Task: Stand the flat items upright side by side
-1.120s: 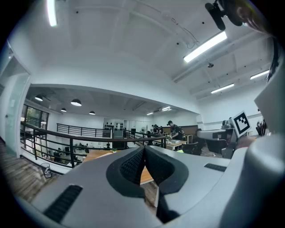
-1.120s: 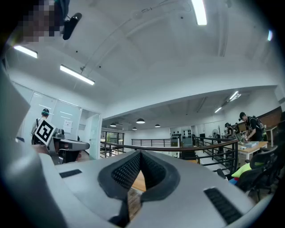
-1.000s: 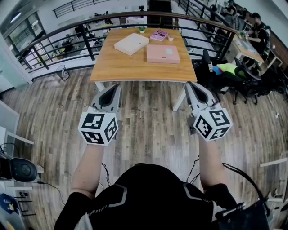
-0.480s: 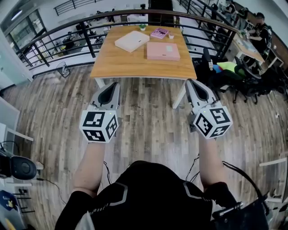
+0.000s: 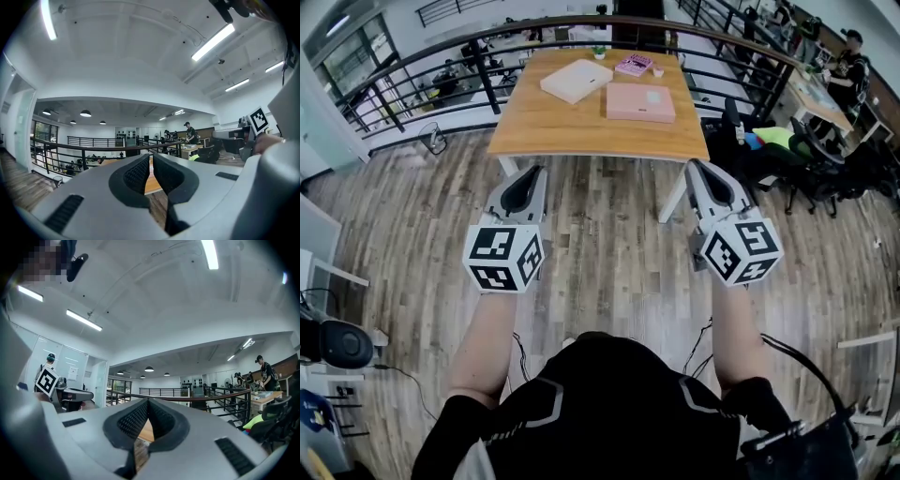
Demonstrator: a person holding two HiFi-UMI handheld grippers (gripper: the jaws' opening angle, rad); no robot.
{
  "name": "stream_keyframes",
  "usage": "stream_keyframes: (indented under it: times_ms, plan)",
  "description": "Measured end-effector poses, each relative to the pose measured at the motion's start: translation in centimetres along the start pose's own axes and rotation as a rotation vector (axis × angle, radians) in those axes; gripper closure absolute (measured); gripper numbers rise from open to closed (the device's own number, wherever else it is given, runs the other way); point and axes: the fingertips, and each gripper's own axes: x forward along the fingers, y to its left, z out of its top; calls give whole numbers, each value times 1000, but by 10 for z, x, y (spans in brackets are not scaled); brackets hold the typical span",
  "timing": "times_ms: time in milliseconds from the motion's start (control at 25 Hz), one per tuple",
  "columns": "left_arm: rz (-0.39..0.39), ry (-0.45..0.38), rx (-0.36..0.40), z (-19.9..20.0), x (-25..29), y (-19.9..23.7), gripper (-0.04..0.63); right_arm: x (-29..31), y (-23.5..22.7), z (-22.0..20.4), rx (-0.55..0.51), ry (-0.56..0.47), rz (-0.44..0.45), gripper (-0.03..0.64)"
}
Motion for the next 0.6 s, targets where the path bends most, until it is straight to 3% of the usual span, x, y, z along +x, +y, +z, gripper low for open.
stream_keyframes:
  times_ms: [160,360,400,520,600]
  plan:
    - [3,-2,5,-2,-1,-1,563,0,0,-2,-8,5,11,606]
    - [25,11,-43,-1,1,3,561,1,-2,-2,-11,-2,13,602]
    - [24,10,-36,-1,1,1,546,0,-4,-2,-9,-1,13,592]
    - [-11,18,-18,-2,2,-8,383,-4,-6,-2,-4,-8,21,490]
    - [-24,13,-7,-1,2,-13,348,-6,-8,1,0,-24,22,448]
